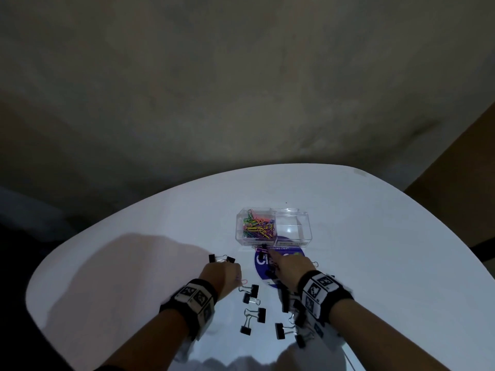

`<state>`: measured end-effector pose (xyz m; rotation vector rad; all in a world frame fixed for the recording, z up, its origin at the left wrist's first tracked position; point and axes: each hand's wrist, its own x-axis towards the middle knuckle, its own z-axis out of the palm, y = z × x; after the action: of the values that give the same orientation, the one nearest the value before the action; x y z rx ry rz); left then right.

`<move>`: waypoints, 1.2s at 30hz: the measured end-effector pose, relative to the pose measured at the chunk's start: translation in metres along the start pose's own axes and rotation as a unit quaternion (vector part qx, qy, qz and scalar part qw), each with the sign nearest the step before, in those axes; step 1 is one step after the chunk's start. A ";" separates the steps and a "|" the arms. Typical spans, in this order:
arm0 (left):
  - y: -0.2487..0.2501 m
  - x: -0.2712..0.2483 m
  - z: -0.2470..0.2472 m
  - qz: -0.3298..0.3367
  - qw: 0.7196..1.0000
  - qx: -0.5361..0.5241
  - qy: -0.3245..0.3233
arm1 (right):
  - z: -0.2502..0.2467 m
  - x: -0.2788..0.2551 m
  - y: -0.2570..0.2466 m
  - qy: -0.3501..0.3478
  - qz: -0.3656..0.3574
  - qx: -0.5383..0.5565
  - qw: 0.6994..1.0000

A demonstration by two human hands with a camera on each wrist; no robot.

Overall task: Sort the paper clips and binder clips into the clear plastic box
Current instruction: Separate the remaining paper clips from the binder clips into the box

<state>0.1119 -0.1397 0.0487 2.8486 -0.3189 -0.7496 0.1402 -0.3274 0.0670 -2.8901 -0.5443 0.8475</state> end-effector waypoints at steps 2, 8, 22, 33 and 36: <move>-0.002 -0.003 -0.001 0.003 1.000 0.004 -0.005 | 0.001 -0.006 -0.001 -0.011 -0.002 -0.013 1.000; -0.012 -0.013 -0.006 -0.032 0.992 -0.117 0.039 | 0.005 -0.022 0.020 0.045 0.038 0.191 0.980; -0.039 -0.019 -0.025 -0.105 0.953 -0.277 0.068 | -0.007 0.019 -0.016 -0.080 0.001 0.003 0.997; -0.061 -0.032 -0.028 -0.107 0.953 -0.281 0.044 | -0.063 0.001 -0.020 0.023 -0.035 0.208 0.977; -0.072 -0.035 -0.030 -0.135 0.962 -0.228 0.068 | -0.094 0.026 -0.030 0.081 -0.024 0.225 0.971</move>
<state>0.1087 -0.0586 0.0746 2.5041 0.2419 -0.5732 0.2018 -0.2882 0.1385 -2.4899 -0.3500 0.6211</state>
